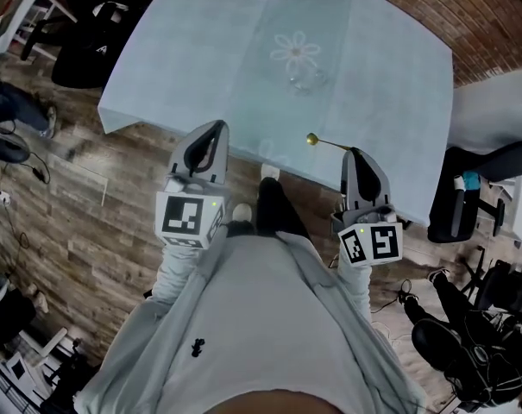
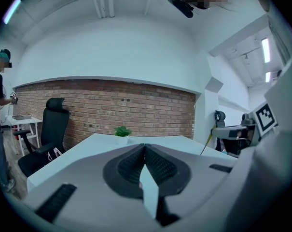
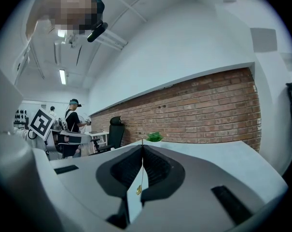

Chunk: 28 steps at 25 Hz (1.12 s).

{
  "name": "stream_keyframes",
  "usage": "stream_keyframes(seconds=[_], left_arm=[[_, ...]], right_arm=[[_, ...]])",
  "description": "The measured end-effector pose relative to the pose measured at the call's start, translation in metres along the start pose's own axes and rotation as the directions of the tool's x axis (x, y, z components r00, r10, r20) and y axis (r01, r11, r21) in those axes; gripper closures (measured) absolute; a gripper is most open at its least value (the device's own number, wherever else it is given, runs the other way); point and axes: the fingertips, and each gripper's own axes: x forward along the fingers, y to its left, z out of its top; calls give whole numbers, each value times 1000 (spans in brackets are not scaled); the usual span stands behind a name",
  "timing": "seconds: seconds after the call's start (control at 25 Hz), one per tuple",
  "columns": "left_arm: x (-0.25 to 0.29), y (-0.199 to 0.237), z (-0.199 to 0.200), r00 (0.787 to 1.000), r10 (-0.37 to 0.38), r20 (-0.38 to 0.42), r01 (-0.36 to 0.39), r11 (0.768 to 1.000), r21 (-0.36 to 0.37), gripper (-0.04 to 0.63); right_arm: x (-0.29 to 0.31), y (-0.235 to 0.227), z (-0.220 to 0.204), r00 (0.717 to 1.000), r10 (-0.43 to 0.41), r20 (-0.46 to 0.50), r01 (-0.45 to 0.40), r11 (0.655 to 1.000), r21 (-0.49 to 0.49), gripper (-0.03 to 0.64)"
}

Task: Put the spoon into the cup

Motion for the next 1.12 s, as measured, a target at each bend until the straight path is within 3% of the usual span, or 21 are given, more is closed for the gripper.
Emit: stream_keyframes(seconds=[0.56,0.84,1.12], left_arm=[[140,11,65,998,36,44,-37,999,21,575],[167,7,72,999,20,39,-21,999,31,575],[180,16,78,999,-25,34,24,999,39,575]], right_arm=[[115,-98,46,997,63,33,-63,998,-14,597],[136,-111,53,996,82,45,-82,997,-3,597],[147,-109,63,997,47,61,-47,999,8,597]])
